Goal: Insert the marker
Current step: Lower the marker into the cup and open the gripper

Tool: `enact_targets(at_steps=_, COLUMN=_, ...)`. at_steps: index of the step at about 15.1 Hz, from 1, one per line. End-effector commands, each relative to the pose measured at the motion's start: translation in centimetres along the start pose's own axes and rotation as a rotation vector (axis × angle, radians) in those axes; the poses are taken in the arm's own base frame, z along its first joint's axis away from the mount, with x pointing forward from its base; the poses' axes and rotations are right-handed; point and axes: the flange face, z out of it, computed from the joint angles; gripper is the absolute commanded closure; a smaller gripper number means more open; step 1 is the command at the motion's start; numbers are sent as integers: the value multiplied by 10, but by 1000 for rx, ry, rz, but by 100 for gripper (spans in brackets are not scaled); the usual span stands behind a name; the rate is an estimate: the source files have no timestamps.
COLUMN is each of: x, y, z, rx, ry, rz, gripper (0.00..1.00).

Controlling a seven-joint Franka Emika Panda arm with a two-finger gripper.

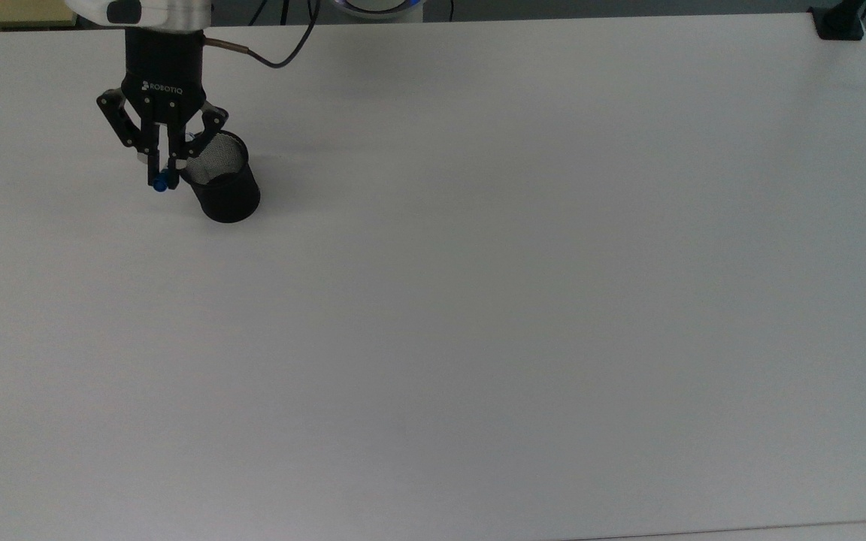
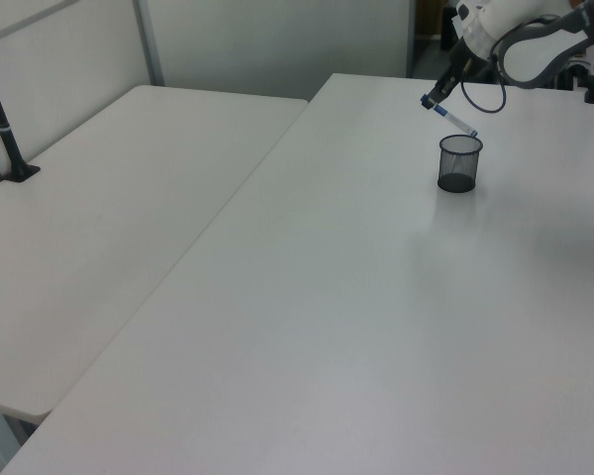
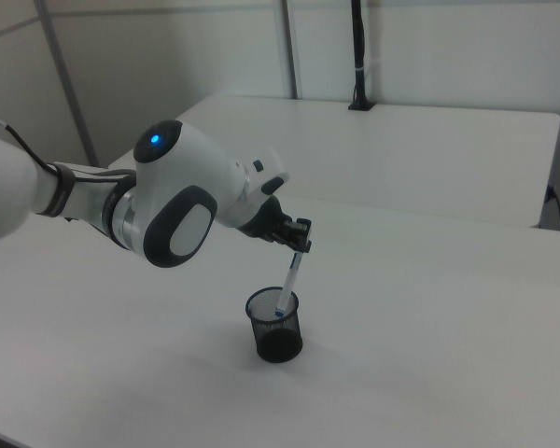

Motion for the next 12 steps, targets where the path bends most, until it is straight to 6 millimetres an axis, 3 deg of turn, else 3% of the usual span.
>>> enact_targets(at_steps=1, x=-8, y=-10, z=12, rx=11, ry=1, rz=-21, gripper=100)
enact_targets(at_steps=9, x=-3, y=-22, z=13, rx=22, ry=16, rz=4, gripper=100)
enact_targets(at_steps=10, x=-2, y=-25, z=13, rx=25, ry=16, rz=5, gripper=98)
enact_targets(at_steps=11, x=-2, y=-27, z=13, rx=27, ry=15, rz=7, gripper=87)
enact_targets(at_steps=12, x=-3, y=-27, z=14, rx=28, ry=12, rz=14, gripper=83)
